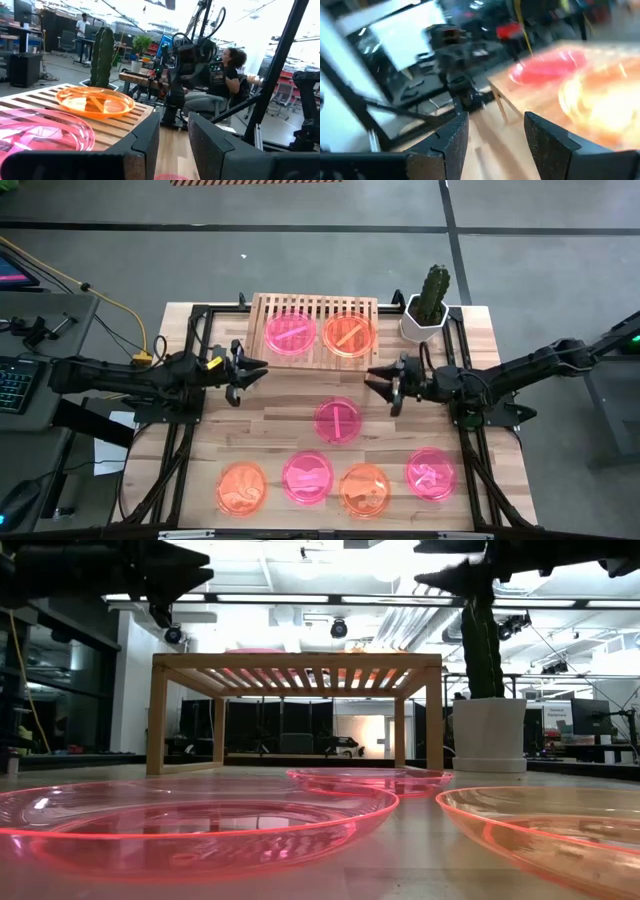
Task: Place and stack plates onto a shelf
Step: Stack the pink plate on top of the other pink plate on the shelf
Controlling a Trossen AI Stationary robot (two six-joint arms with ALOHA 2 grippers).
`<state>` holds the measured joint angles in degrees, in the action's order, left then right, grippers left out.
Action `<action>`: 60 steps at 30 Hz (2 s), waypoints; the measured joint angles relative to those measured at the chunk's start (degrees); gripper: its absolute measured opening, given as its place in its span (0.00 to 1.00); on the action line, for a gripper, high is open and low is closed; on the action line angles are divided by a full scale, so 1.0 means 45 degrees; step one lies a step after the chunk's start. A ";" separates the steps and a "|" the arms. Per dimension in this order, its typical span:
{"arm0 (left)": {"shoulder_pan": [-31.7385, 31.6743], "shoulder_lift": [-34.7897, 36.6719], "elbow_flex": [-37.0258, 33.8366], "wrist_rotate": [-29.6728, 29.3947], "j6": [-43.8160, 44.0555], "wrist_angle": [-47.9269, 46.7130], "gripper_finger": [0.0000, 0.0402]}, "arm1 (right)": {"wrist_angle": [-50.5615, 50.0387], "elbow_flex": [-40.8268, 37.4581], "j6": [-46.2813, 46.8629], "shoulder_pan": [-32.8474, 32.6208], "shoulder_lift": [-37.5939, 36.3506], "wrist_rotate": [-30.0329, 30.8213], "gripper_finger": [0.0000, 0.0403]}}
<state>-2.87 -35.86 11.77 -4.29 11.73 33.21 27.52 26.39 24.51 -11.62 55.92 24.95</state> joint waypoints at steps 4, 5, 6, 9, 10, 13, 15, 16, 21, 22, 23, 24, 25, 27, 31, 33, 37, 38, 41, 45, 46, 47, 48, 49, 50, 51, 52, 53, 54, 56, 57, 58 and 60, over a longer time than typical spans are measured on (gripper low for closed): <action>0.0000 0.0045 0.0005 0.0000 0.0005 0.0012 0.23 | -0.2996 0.0000 0.3462 -0.0288 0.0000 -0.1033 0.46; 0.0000 0.0040 0.0005 0.0000 0.0005 -0.0014 0.23 | -0.4086 0.0000 0.4554 -0.0398 0.0000 -0.1181 0.46; 0.0000 0.0040 0.0005 0.0000 0.0005 -0.0001 0.23 | -0.5223 0.0000 0.5721 -0.0557 0.0000 -0.1190 0.46; 0.0000 0.0038 0.0005 0.0000 0.0005 -0.0011 0.23 | -0.8068 0.0000 0.8963 -0.1114 0.0286 -0.1035 0.46; 0.0000 0.0040 0.0005 0.0000 0.0005 -0.0001 0.23 | -0.8767 -0.0004 0.9875 -0.1314 0.0474 -0.0864 0.46; -0.0005 0.0040 0.0005 0.0005 0.0005 0.0025 0.23 | -0.9235 -0.0005 1.1612 -0.1726 0.1427 -0.0591 0.46; -0.0010 0.0040 0.0005 0.0005 0.0005 0.0030 0.23 | -0.8575 -0.0005 1.1862 -0.1807 0.2213 -0.0578 0.46; -0.0006 0.0040 0.0005 0.0005 0.0009 0.0026 0.23 | -0.8055 -0.0005 1.1875 -0.1807 0.2611 -0.0578 0.46; -0.0010 0.0040 0.0005 0.0005 0.0010 -0.0035 0.23 | -0.5593 -0.0005 1.1577 -0.1566 0.4805 -0.0588 0.46; -0.0010 0.0038 0.0005 0.0005 0.0011 -0.0100 0.23 | -0.5186 -0.0005 1.1558 -0.1492 0.5258 -0.0661 0.46; -0.0010 0.0035 0.0001 0.0005 0.0010 -0.0167 0.23 | -0.4869 -0.0005 1.1555 -0.1416 0.5678 -0.0744 0.46; -0.0010 0.0035 0.0005 0.0005 0.0014 -0.0204 0.23 | -0.4574 -0.0010 1.1555 -0.1342 0.6076 -0.0872 0.46; -0.0010 0.0035 0.0000 0.0005 0.0012 -0.0208 0.23 | -0.4212 -0.0010 1.1550 -0.1275 0.6460 -0.0899 0.46; -0.0010 0.0035 0.0005 0.0005 0.0010 -0.0204 0.23 | -0.3505 -0.0010 1.1550 -0.1118 0.7053 -0.0916 0.46; -0.0010 0.0035 0.0005 0.0005 0.0010 -0.0187 0.23 | -0.2147 0.0005 1.1324 -0.0913 0.7791 -0.1024 0.46; -0.0024 0.0035 0.0005 -0.0040 0.0006 -0.0184 0.23 | -0.1523 0.0005 1.1140 -0.0913 0.8033 -0.1038 0.46; -0.0024 0.0035 0.0001 -0.0234 0.0005 -0.0167 0.23 | -0.0674 0.0000 1.1113 -0.0903 0.8379 -0.1192 0.46; -0.0024 0.0035 0.0003 -0.0257 0.0006 -0.0152 0.23 | -0.0574 0.0004 1.1109 -0.0903 0.8452 -0.1201 0.46; -0.0024 0.0035 0.0005 -0.0311 -0.0001 -0.0138 0.23 | -0.0556 0.0128 1.1077 -0.0908 0.8631 -0.1195 0.46; -0.0024 0.0035 0.0005 -0.0316 -0.0427 -0.0121 0.23 | -0.0628 0.0428 1.0776 -0.0913 0.8898 -0.1272 0.41; -0.0024 0.0035 0.0005 -0.0323 -0.0435 -0.0121 0.23 | -0.0688 0.0508 1.0649 -0.0913 0.8957 -0.1295 0.38; -0.0024 0.0035 0.0003 -0.0328 -0.0427 -0.0121 0.23 | -0.0775 0.0573 1.0546 -0.0913 0.8984 -0.1342 0.34; -0.0024 0.0035 0.0003 -0.0335 -0.0427 -0.0121 0.23 | -0.0897 0.0628 1.0463 -0.0913 0.8993 -0.1403 0.28; -0.0024 0.0035 0.0005 -0.0335 -0.0427 -0.0121 0.23 | -0.1024 0.0680 1.0375 -0.0915 0.9002 -0.1459 0.22; -0.0024 0.0035 0.0005 -0.0335 -0.0427 -0.0121 0.23 | -0.1087 0.0696 1.0234 -0.0918 0.9003 -0.1478 0.15; -0.0024 0.0035 0.0005 -0.0335 -0.0427 -0.0121 0.23 | -0.1130 0.0699 1.0036 -0.0918 0.9000 -0.1476 0.08; -0.0024 0.0035 0.0003 -0.0335 -0.0427 -0.0121 0.23 | -0.1119 0.0699 0.9850 -0.0918 0.9000 -0.1473 0.04; -0.0024 0.0035 0.0005 -0.0335 -0.0427 -0.0121 0.23 | -0.1100 0.0695 0.9770 -0.0916 0.9000 -0.1508 0.03; -0.0024 0.0035 0.0005 -0.0335 -0.0427 -0.0121 0.23 | -0.1065 0.0695 0.9799 -0.0913 0.9000 -0.1510 0.03; -0.0024 0.0035 0.0005 -0.0335 -0.0427 -0.0121 0.23 | -0.0880 0.0692 0.9782 -0.0928 0.9005 -0.1524 0.02; -0.0024 0.0035 0.0005 -0.0335 -0.0427 -0.0121 0.23 | -0.0695 0.0690 0.9687 -0.0953 0.9005 -0.1562 0.01; -0.0024 0.0035 0.0005 -0.0335 -0.0427 -0.0121 0.23 | -0.0443 0.0690 0.9555 -0.0985 0.9000 -0.1586 0.01; -0.0024 0.0035 0.0005 -0.0335 -0.0427 -0.0121 0.23 | 0.0105 0.0690 0.9359 -0.1010 0.8901 -0.1767 0.01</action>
<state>-2.98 -35.70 11.79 -5.80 9.80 32.67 27.99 29.50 66.63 -16.16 95.98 17.00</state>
